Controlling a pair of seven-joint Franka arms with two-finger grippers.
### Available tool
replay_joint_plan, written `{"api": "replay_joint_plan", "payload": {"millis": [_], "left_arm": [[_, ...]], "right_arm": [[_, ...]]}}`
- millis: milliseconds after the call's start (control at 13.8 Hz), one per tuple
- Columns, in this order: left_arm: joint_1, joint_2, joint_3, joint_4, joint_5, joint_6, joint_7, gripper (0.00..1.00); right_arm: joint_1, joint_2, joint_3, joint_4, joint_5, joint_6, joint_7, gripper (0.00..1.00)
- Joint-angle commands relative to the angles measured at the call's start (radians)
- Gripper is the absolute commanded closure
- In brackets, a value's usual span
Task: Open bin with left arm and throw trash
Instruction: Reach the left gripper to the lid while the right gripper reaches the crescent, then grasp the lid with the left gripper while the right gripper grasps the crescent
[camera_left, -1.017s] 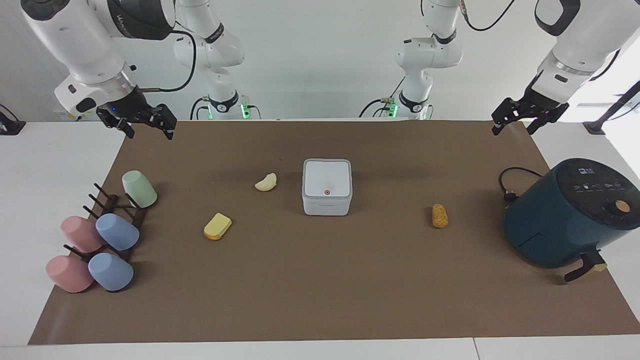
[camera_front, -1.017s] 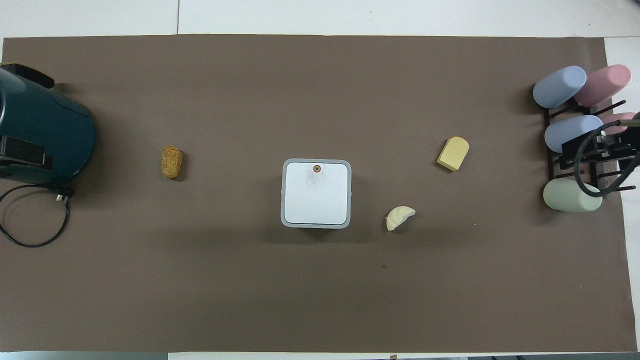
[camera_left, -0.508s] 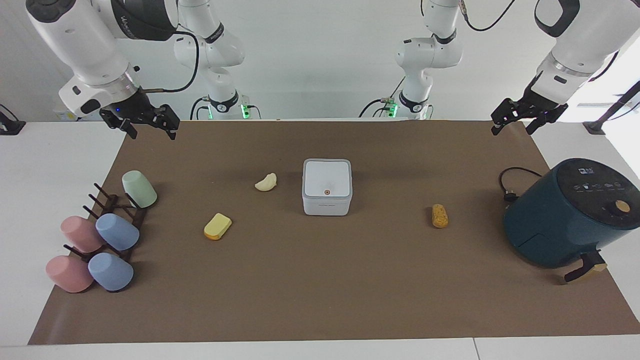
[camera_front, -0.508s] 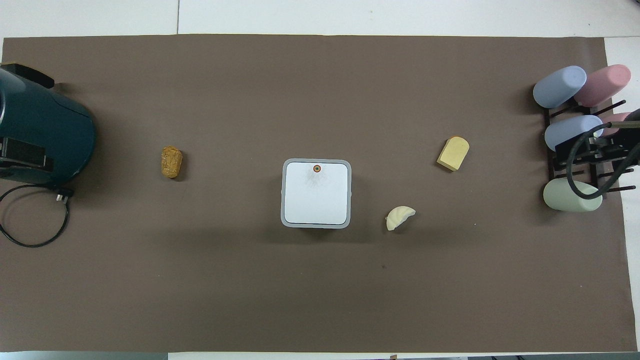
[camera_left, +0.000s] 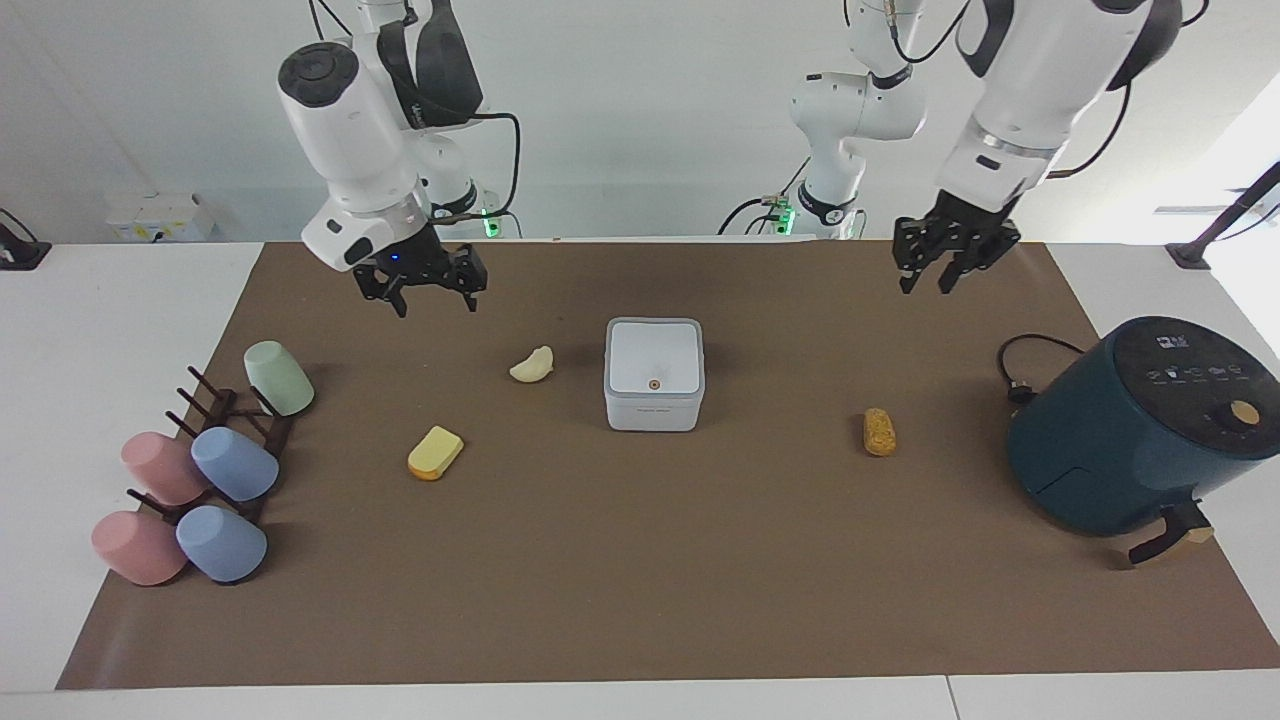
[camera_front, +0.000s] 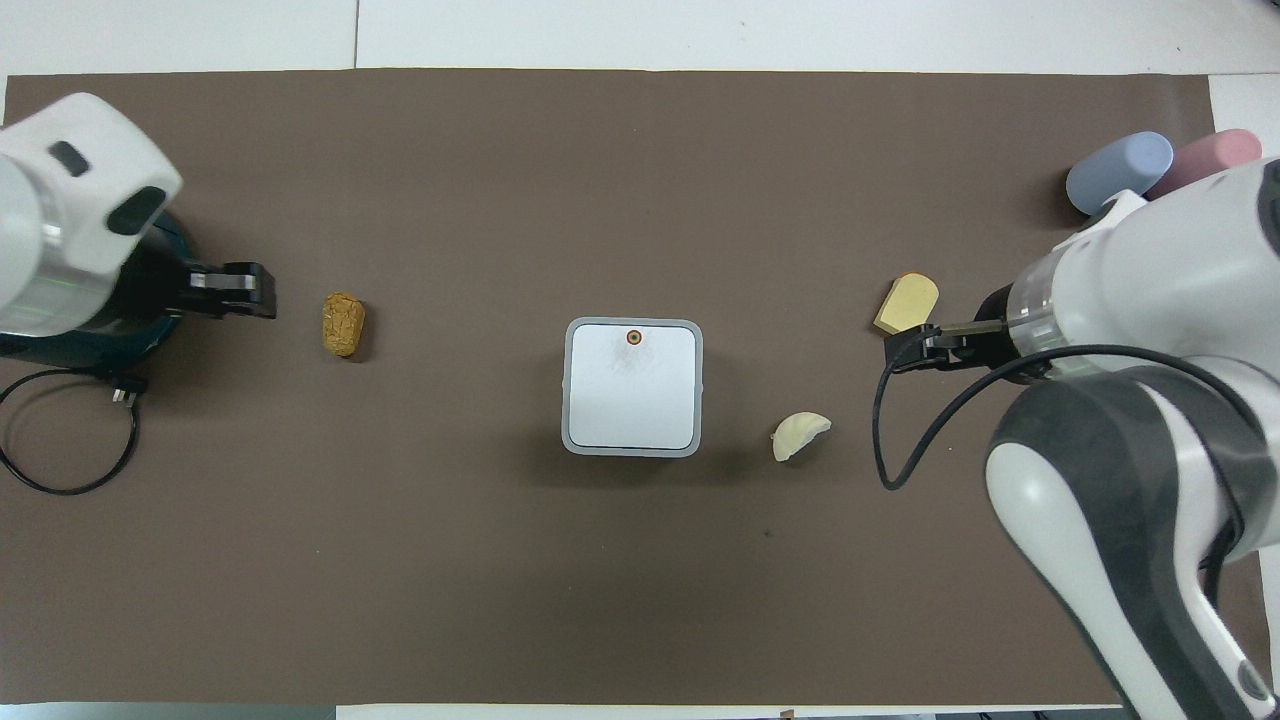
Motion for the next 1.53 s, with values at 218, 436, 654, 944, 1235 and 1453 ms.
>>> {"api": "replay_joint_plan", "payload": {"millis": [218, 436, 654, 944, 1235, 1453], "left_arm": [[-0.238, -0.001, 0.013, -0.18, 0.003, 0.363, -0.247, 1.0], [-0.312, 0.117, 0.013, -0.179, 0.003, 0.49, -0.25, 1.0], [-0.36, 0.218, 0.013, -0.178, 0.003, 0.631, -0.279, 1.0], [-0.397, 0.301, 0.013, -0.181, 0.003, 0.788, -0.27, 1.0], [-0.43, 0.274, 0.011, -0.256, 0.002, 0.782, -0.269, 1.0], [-0.434, 0.251, 0.01, -0.305, 0.003, 0.771, -0.267, 1.0]], "right_arm": [[-0.001, 0.031, -0.004, -0.244, 0.183, 0.261, 0.158, 0.0], [0.004, 0.068, -0.004, -0.278, 0.282, 0.325, 0.186, 0.0], [0.05, 0.075, -0.003, -0.342, 0.312, 0.429, 0.194, 0.0], [0.076, 0.108, -0.004, -0.36, 0.424, 0.499, 0.197, 0.0], [0.074, 0.11, -0.004, -0.402, 0.434, 0.517, 0.195, 0.0], [0.105, 0.118, -0.004, -0.416, 0.438, 0.526, 0.194, 0.0]]}}
